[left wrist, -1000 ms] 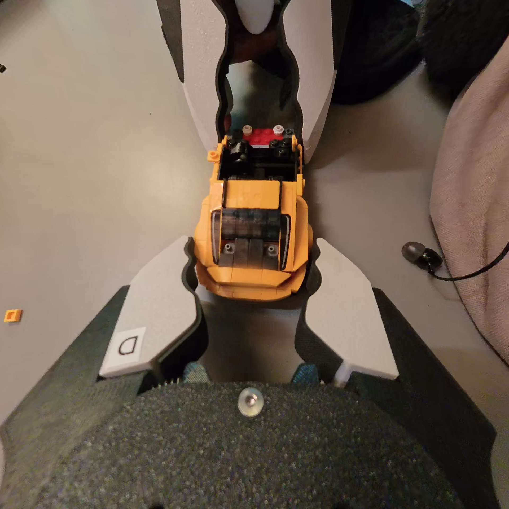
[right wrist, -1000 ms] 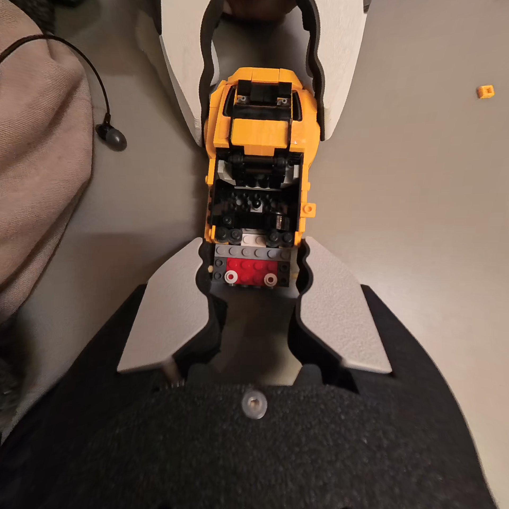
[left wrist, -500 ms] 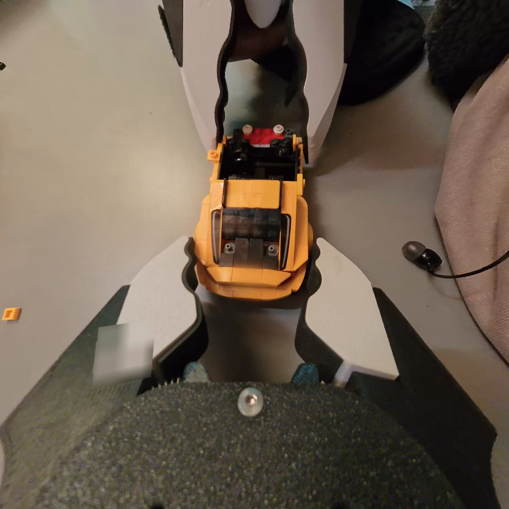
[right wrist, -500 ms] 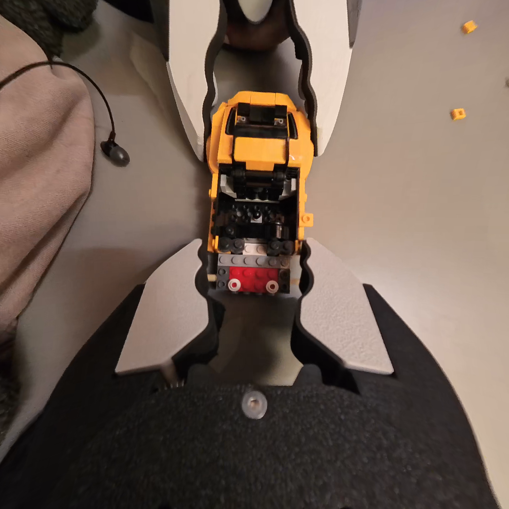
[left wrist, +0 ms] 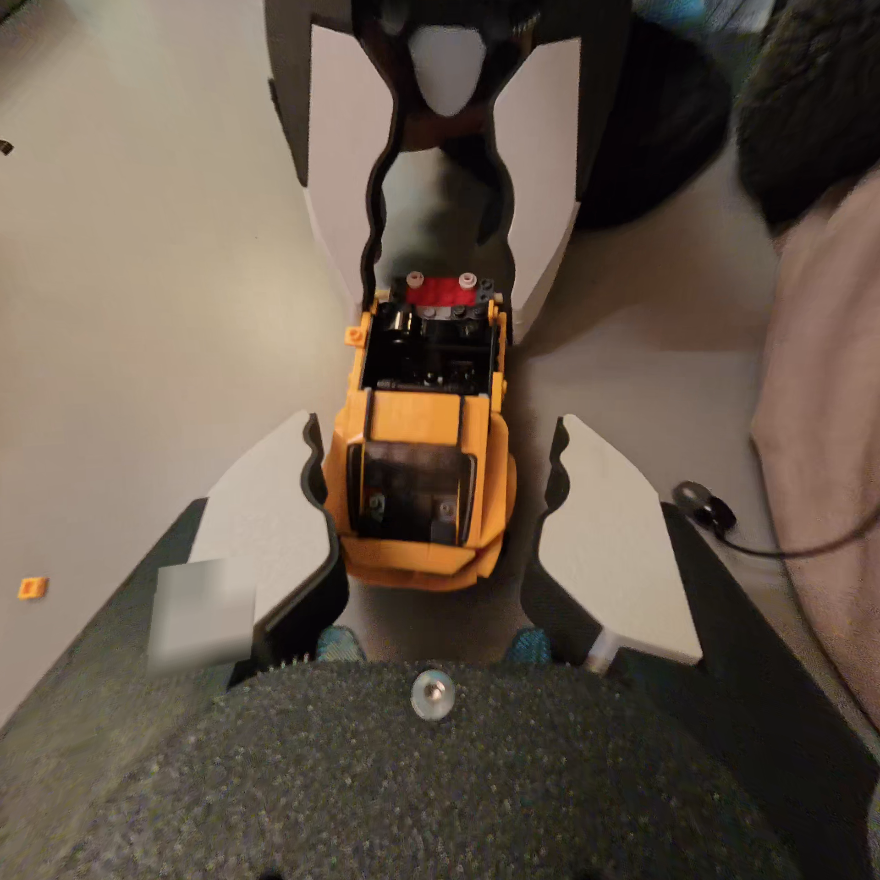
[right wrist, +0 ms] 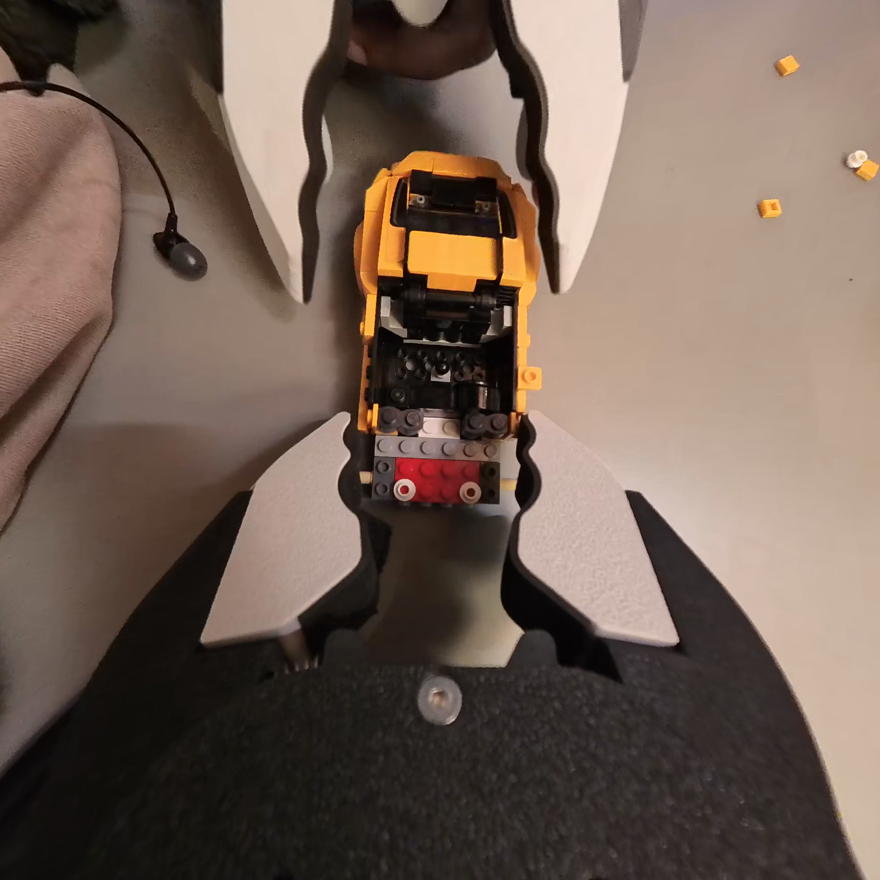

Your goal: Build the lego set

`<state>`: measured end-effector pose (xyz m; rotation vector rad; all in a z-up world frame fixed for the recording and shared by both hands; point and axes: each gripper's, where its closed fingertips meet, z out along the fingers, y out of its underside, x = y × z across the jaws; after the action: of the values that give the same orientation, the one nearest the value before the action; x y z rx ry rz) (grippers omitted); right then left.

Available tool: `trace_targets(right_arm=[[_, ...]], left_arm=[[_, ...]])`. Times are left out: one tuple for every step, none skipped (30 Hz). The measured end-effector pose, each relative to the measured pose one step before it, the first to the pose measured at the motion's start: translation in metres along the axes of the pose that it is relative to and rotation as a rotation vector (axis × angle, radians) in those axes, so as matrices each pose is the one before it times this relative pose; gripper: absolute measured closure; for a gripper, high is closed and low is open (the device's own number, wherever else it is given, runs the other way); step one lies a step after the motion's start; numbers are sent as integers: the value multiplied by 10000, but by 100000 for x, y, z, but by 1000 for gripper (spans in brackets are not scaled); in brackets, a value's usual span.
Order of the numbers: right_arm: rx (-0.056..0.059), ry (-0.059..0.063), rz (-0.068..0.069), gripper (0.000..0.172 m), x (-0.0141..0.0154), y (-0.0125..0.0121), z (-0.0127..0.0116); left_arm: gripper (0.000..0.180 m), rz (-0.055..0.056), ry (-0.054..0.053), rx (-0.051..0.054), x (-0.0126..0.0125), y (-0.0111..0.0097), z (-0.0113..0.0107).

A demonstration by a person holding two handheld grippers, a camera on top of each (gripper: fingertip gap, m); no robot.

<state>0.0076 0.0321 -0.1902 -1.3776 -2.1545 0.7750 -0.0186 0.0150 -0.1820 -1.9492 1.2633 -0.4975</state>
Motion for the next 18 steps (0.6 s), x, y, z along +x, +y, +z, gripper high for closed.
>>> trace_targets(right_arm=[[17, 8, -21, 108, -13, -52, 35], [18, -9, -16, 109, 14, -36, 53], [8, -25, -38, 109, -2, -20, 56], [12, -26, -50, 109, -77, -53, 34], [11, -14, -73, 109, -48, -79, 71], [-8, -31, -1, 108, -75, -37, 47], [12, -1, 15, 109, 24, -18, 15], [11, 11, 8, 109, 35, 3, 9], [1, 10, -4, 109, 17, 14, -14], [19, 9, -11, 109, 43, -8, 1], [10, 20, -11, 109, 36, 17, 20], [9, 16, -24, 109, -84, 18, 4], [-8, 10, -8, 109, 49, 19, 45], [8, -3, 11, 110, 13, -9, 22], [-2, 12, -6, 110, 65, 2, 47], [-2, 25, -25, 110, 75, 8, 66], [2, 8, -2, 110, 57, 11, 78], [7, -4, 0, 110, 73, 2, 74]], left_arm=[[90, 112, -218, -369, -171, 15, 505], [90, -17, -188, -287, -196, -7, 509], [92, -141, -111, -208, -184, 13, 426], [96, -261, 19, -131, -80, 28, 344], [95, -290, 135, -80, 87, 42, 283], [93, -135, -2, -88, -38, 67, 172], [94, 57, -68, -81, -10, 27, 62], [94, 15, -43, -65, -17, 29, 41], [94, -13, -13, 16, -21, -18, 10], [94, 16, -9, 29, 6, -18, 0], [94, 23, -7, 10, -2, -6, 12], [94, 26, 7, 23, 14, -23, 22], [94, 27, 0, 27, 5, -22, 32], [94, 21, -16, 9, -12, 2, 19], [94, 23, -15, 30, -1, -26, 6], [94, 23, -8, 49, -3, -14, 0], [94, 27, 5, 36, -8, -11, -9], [94, 36, 13, 47, 0, -17, -11]])
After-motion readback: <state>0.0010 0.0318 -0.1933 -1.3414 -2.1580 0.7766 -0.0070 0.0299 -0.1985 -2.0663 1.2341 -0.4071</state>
